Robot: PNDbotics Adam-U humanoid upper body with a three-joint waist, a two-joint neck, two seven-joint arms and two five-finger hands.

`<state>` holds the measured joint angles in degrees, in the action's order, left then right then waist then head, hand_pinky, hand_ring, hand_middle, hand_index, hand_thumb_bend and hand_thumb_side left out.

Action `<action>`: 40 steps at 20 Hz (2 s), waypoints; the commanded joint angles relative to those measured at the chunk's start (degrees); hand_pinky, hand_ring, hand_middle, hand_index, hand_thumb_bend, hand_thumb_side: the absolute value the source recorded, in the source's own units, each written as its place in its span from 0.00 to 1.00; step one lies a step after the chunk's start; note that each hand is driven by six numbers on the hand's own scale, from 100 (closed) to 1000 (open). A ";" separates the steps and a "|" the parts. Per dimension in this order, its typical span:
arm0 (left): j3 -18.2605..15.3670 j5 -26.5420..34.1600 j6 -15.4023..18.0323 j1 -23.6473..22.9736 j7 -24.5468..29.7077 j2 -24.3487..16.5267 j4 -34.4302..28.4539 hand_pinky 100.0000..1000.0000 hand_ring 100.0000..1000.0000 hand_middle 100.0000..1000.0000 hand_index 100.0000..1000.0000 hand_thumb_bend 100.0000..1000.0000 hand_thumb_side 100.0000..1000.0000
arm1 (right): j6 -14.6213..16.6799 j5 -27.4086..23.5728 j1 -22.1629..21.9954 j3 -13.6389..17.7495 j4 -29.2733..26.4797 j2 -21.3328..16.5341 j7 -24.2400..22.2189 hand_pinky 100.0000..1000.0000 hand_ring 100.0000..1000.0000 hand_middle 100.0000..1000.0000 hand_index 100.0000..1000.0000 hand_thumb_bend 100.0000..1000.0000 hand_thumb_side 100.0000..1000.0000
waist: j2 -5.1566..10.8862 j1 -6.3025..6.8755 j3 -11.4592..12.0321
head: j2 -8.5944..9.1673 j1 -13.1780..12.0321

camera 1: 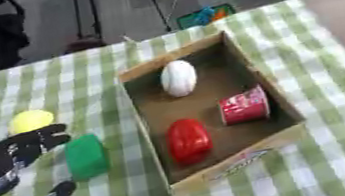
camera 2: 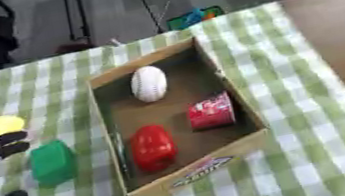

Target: Pick up objects on the table and place them in the box.

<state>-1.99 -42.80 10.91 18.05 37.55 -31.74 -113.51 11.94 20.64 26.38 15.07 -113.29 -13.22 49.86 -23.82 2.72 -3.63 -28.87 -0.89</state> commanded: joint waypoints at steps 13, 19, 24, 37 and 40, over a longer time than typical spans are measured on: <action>1.87 -1.71 -0.34 2.35 -10.12 -0.04 5.43 1.00 1.00 1.00 1.00 0.25 1.00 | 0.22 -1.18 0.37 -0.48 -1.30 -0.81 -0.70 0.58 0.67 0.55 0.74 0.00 0.59 | 1.15 -0.22 -0.42 | 1.27 -0.54; 2.58 -0.83 -1.20 4.00 -7.37 0.09 9.60 1.00 1.00 1.00 1.00 0.30 1.00 | 0.28 -1.39 0.32 -0.52 -1.30 -0.83 -0.82 0.58 0.67 0.55 0.74 0.00 0.59 | 1.06 -0.19 -0.57 | 1.19 -0.65; 2.83 -2.00 -1.91 5.43 -5.57 0.42 12.04 1.00 1.00 1.00 1.00 0.33 1.00 | 0.32 -1.56 0.30 -0.58 -1.30 -0.81 -0.92 0.58 0.67 0.55 0.74 0.00 0.59 | 1.01 -0.19 -0.67 | 1.34 -0.75; 2.82 -9.78 -1.80 6.82 -5.48 0.93 13.77 1.00 1.00 1.00 1.00 0.44 1.00 | 0.44 -1.89 0.32 -0.74 -1.30 -0.83 -1.27 0.58 0.67 0.54 0.72 0.00 0.59 | 0.76 -0.34 -0.57 | 1.69 -0.84; 3.01 -11.02 -1.53 6.99 -5.48 1.08 14.17 1.00 1.00 1.00 1.00 0.45 1.00 | 0.47 -1.98 0.37 -0.79 -1.30 -0.85 -1.34 0.58 0.67 0.54 0.71 0.00 0.59 | 0.64 -0.41 -0.60 | 1.83 -0.89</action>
<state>1.20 -53.15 9.13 24.24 32.16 -30.07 -98.89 12.31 19.00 26.20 14.41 -113.29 -13.22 48.65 -24.15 2.42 -4.26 -27.61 -1.59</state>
